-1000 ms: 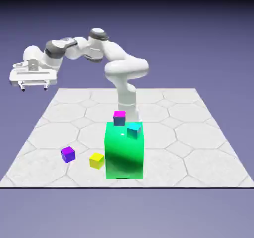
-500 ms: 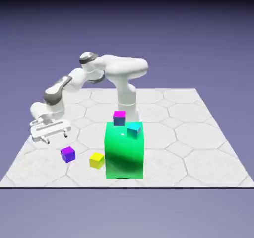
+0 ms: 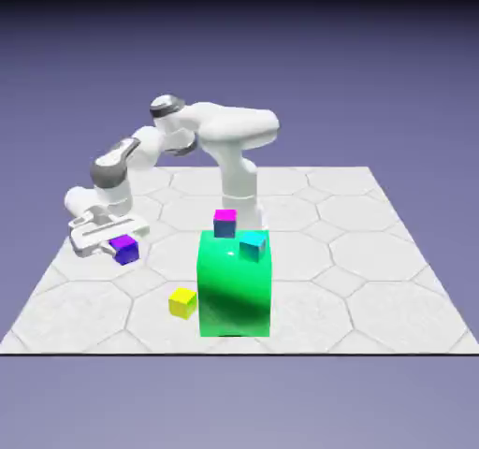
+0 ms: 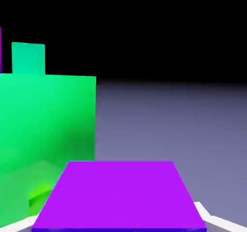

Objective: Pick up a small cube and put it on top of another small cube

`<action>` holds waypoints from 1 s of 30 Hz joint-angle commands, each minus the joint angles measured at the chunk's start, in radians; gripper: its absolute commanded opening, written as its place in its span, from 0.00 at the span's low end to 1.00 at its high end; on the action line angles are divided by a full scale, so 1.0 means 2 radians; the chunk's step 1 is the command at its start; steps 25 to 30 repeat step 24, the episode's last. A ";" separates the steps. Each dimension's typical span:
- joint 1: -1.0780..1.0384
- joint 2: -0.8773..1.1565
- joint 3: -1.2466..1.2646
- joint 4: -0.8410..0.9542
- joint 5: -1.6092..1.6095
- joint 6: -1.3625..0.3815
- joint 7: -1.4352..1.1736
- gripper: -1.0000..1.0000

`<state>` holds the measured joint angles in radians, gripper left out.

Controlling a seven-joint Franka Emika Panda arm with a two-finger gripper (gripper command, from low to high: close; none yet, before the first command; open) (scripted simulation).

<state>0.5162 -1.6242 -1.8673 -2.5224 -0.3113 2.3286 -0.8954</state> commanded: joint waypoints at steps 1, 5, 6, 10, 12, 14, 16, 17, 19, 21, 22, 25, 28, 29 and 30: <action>-0.003 0.006 0.014 -0.018 0.008 0.007 0.008 0.00; -0.013 0.028 0.070 -0.091 0.039 0.031 0.042 0.00; -0.016 0.034 0.084 -0.109 0.047 0.037 0.050 0.00; -0.026 0.056 0.139 -0.181 0.078 0.060 0.084 0.00; -0.032 0.067 0.167 -0.218 0.094 0.073 0.101 0.00; -0.032 0.068 0.170 -0.221 0.095 0.074 0.103 0.00; 0.004 0.076 0.152 -0.226 0.090 0.115 0.094 0.00; 0.022 0.079 0.143 -0.228 0.087 0.136 0.090 0.00; 0.059 0.087 0.125 -0.233 0.081 0.178 0.082 0.00; 0.068 0.089 0.121 -0.234 0.080 0.188 0.080 1.00; 0.068 0.089 0.121 -0.234 0.080 0.188 0.080 1.00; 0.031 0.081 0.139 -0.229 0.086 0.146 0.088 1.00; 0.031 0.081 0.139 -0.229 0.086 0.146 0.088 1.00; 0.031 0.081 0.139 -0.229 0.086 0.146 0.088 1.00; 0.031 0.081 0.139 -0.229 0.086 0.146 0.088 1.00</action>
